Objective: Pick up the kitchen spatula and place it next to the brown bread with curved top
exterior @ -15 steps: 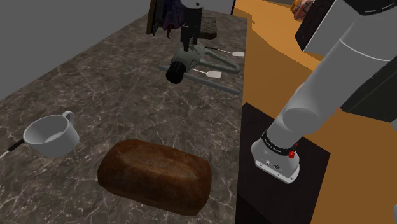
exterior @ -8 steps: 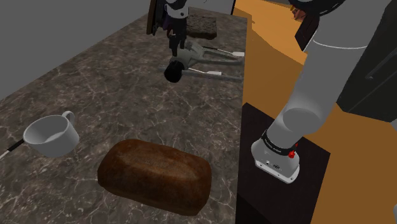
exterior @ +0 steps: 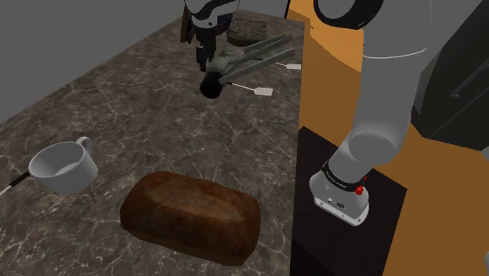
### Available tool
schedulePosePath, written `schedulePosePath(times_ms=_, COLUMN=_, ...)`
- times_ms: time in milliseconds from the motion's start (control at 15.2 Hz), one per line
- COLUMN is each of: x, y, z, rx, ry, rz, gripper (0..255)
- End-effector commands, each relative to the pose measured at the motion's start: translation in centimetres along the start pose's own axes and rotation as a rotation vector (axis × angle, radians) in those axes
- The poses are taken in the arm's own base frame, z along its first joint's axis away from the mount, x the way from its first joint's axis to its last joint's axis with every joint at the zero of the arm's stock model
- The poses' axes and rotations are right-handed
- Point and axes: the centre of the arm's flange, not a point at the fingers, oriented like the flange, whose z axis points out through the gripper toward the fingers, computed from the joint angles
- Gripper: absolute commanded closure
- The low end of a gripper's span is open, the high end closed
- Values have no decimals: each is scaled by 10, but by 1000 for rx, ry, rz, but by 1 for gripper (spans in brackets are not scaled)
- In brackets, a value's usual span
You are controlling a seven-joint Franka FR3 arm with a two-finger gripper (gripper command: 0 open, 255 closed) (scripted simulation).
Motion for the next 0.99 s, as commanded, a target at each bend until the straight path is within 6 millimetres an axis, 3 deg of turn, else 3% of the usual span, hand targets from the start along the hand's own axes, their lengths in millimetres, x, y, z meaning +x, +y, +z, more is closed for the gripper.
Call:
schedulePosePath(times_ms=0, x=-8, y=5, z=32, rx=11, ry=-43, rz=1, gripper=0)
schedulePosePath(times_ms=198, x=-9, y=5, z=51, rx=11, ry=-43, rz=1, gripper=0)
schedulePosePath(times_ms=726, x=-9, y=5, z=50, rx=11, ry=-43, rz=1, gripper=0)
schedulePosePath(times_ms=792, x=-9, y=5, z=50, rx=11, ry=-43, rz=1, gripper=255)
schedulePosePath(times_ms=924, x=-9, y=5, z=50, rx=11, ry=-43, rz=1, gripper=255)
